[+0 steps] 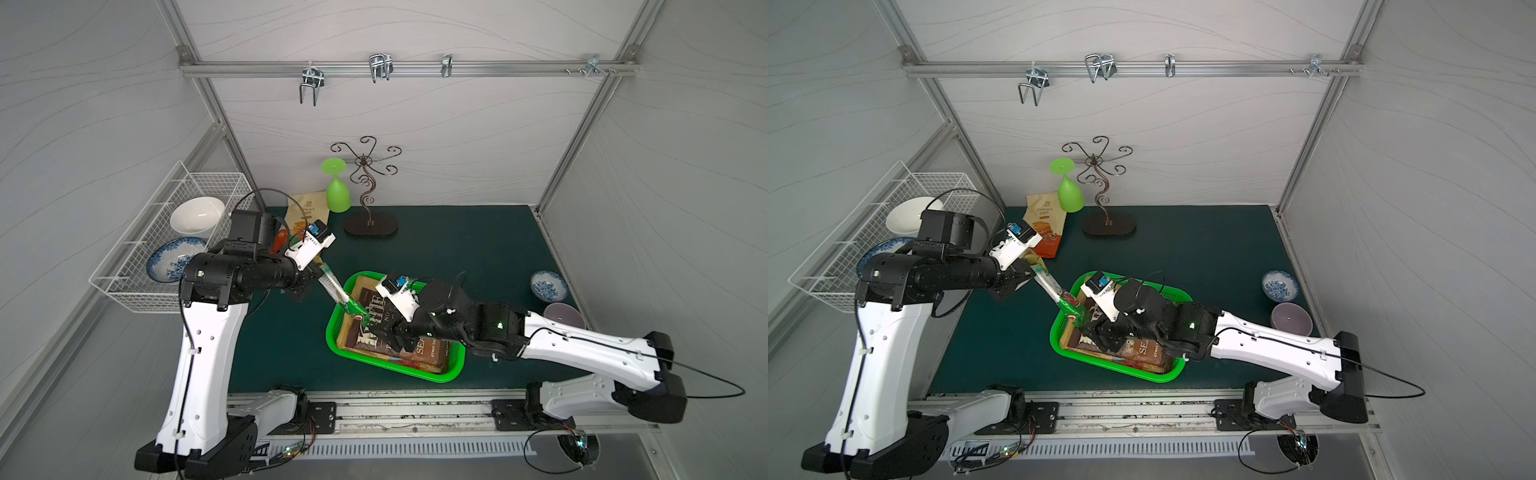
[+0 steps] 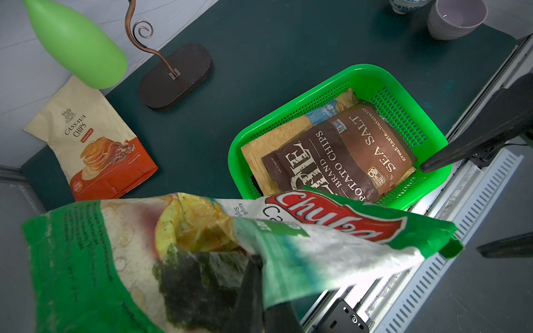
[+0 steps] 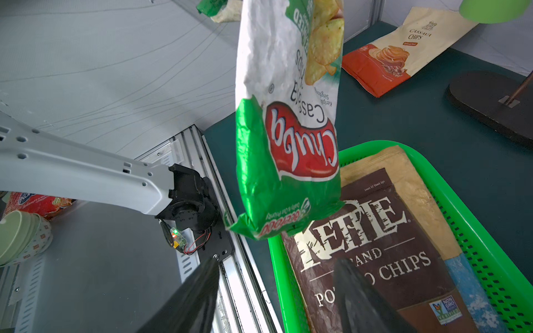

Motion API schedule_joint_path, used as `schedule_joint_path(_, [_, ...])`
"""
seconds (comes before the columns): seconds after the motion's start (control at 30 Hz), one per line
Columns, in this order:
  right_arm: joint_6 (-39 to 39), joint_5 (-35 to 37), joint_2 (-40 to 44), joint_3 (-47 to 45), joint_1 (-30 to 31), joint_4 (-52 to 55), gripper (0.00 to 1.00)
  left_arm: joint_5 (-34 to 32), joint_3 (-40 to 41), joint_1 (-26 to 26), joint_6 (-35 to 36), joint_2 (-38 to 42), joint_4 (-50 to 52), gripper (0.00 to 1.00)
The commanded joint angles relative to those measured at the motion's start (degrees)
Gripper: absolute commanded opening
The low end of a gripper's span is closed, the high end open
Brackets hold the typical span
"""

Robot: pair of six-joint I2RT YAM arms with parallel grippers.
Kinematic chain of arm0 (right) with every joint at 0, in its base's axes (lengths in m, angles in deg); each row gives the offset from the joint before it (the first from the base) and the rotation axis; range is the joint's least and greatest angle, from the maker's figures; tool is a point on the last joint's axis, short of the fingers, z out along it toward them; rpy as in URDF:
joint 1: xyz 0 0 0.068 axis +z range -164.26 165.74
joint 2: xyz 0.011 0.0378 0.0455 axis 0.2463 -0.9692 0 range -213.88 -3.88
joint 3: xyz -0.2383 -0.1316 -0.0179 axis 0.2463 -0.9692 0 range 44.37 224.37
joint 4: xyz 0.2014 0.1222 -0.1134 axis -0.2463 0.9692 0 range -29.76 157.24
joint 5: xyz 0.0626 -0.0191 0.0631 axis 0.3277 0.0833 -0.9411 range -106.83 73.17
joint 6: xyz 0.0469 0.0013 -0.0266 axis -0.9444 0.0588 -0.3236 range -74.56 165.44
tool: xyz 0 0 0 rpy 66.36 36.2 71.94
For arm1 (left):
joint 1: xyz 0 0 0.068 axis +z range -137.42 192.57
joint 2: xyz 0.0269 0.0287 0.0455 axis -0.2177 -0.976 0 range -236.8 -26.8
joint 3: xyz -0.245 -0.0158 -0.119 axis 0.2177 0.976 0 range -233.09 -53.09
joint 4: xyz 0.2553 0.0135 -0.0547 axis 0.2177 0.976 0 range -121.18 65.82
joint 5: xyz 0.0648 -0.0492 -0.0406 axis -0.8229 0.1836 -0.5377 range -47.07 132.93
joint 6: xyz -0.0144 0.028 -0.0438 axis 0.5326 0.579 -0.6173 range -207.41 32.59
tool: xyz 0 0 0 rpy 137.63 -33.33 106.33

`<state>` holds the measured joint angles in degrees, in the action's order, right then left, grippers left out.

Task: Put the potato chips into the basket
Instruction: Pick up the potato chip from the center of the board.

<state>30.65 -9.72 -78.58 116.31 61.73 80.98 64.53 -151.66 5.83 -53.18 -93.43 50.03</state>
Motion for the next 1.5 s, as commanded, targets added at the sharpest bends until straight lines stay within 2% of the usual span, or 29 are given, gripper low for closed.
schedule_joint_path(0.0, [1.06,2.2,-1.2,2.51,0.52,0.78,0.66,-0.08,-2.51,-0.7,-1.37,0.27,-1.42,0.0])
schedule_joint_path(0.37, [0.82,1.09,-6.14,7.92,1.18,1.22,0.66,-2.03,-3.73,-1.48,-2.84,-0.61,-1.8,0.0])
schedule_joint_path(0.57, [0.2,4.29,-8.42,9.17,1.18,2.7,0.57,-2.54,-3.74,-1.64,-3.32,-0.7,-1.93,0.0])
schedule_joint_path(0.67, [-0.27,6.11,-8.72,8.68,1.16,2.8,0.46,-2.61,-3.58,-1.61,-3.3,-0.56,-1.89,0.0])
schedule_joint_path(0.83, [-0.71,9.11,-7.05,6.55,1.08,2.22,0.11,-2.8,-2.6,-1.63,-3.15,-0.27,-2.13,0.0])
schedule_joint_path(0.9, [-0.59,10.06,-5.94,5.63,1.09,2.03,0.02,-2.56,-2.24,-1.69,-3.08,-0.2,-2.19,0.0])
schedule_joint_path(1.07, [0.49,11.97,-3.47,5.25,0.6,3.96,0.0,0.68,-2.33,-1.78,-1.27,0.02,-0.12,0.02])
schedule_joint_path(1.1, [0.86,12.28,-2.87,5.34,0.48,4.52,0.0,1.18,-2.3,-1.78,-0.88,-0.02,0.37,0.06])
schedule_joint_path(1.33, [3.97,10.67,1.6,6.83,-1.96,10.99,0.0,0.97,-0.87,-1.99,1.5,-0.4,1.76,0.66])
schedule_joint_path(1.4, [4.13,9.53,2.5,7.65,-3.15,13.7,0.0,0.92,-0.47,-2.02,2.11,-0.41,2.0,0.72])
schedule_joint_path(1.47, [4.82,9.81,3.32,8.36,-3.7,16.23,0.0,1.07,-0.14,-2.08,2.99,-0.36,2.61,0.72])
